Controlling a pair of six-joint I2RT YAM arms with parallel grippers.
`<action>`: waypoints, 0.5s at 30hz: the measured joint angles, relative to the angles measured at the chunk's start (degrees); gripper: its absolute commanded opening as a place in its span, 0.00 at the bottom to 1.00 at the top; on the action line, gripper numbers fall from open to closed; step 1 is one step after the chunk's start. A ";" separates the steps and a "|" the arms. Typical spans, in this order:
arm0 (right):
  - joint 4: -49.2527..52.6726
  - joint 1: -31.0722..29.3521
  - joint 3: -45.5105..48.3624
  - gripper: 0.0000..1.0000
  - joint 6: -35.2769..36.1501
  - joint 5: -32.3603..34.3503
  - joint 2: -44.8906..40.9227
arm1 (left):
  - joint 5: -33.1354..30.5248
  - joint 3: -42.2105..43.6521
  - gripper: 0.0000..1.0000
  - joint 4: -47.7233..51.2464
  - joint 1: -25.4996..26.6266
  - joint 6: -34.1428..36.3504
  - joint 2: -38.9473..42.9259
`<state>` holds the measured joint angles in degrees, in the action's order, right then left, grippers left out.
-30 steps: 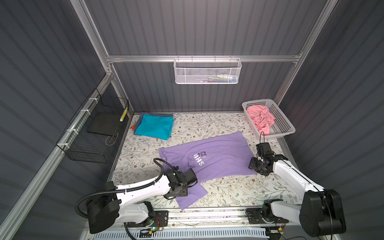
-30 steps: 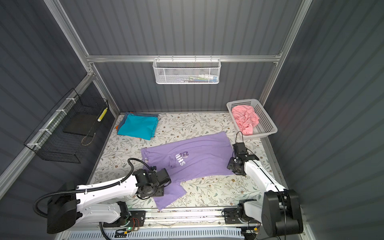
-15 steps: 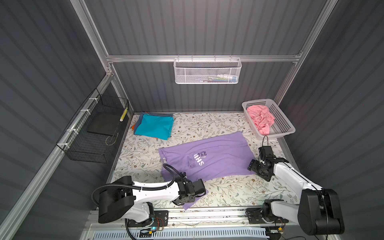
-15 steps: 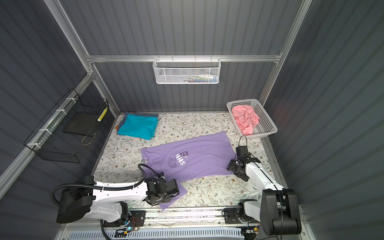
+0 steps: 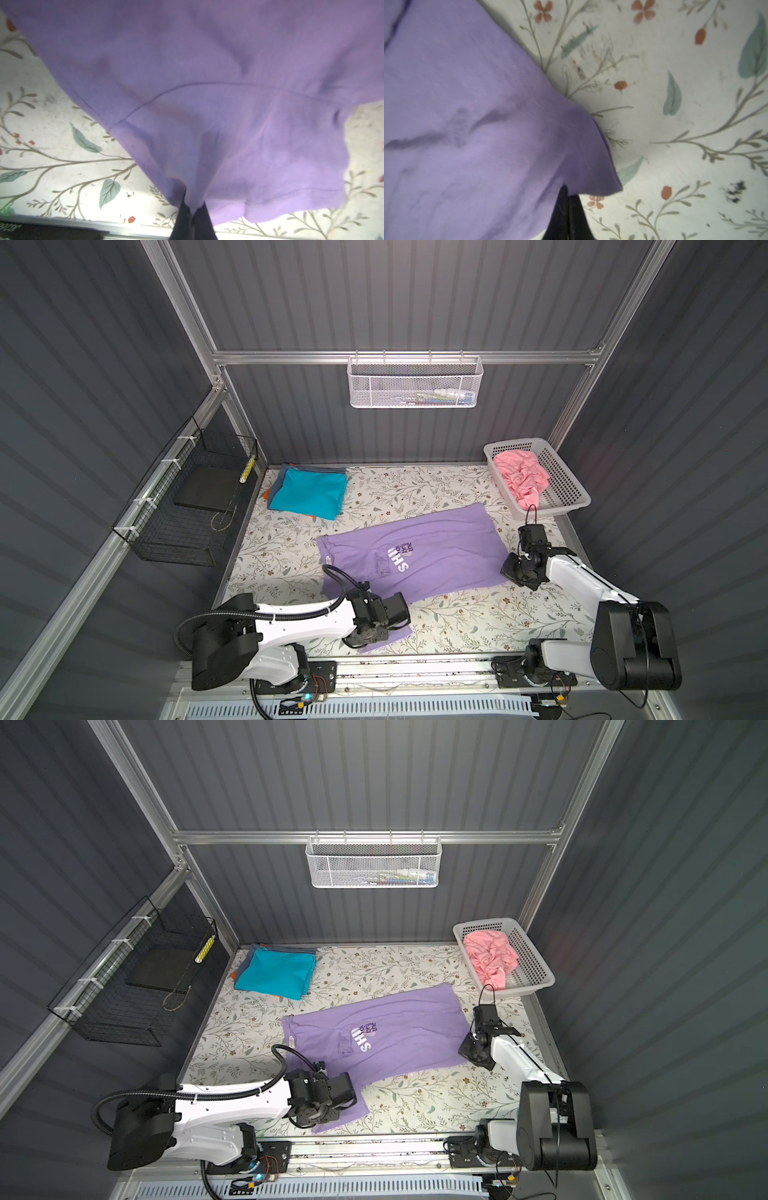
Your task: Fold and stack the t-shirts
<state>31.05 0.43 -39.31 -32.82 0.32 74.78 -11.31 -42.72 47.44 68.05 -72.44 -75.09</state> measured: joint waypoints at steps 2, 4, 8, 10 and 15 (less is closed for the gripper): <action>0.42 0.02 -1.95 0.00 0.28 -0.20 0.22 | 0.11 -1.84 0.04 1.66 -3.56 1.70 2.49; 0.59 0.02 -4.04 0.00 0.48 -0.48 0.83 | 0.22 -4.31 0.04 3.21 -7.08 4.15 4.17; 0.94 0.04 -7.82 0.00 0.72 -1.70 3.34 | 0.22 -11.02 0.04 6.10 -13.38 10.45 2.58; 1.29 0.04 -10.08 0.00 0.94 -2.29 5.33 | 0.09 -15.43 0.04 7.32 -15.93 13.97 -0.28; 1.99 0.04 -16.35 0.00 1.60 -3.23 11.37 | 0.09 -21.49 0.03 9.05 -21.94 21.42 -6.21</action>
<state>33.04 0.47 -55.66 -31.22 -2.92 86.15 -11.22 -64.20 56.49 46.11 -51.03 -81.30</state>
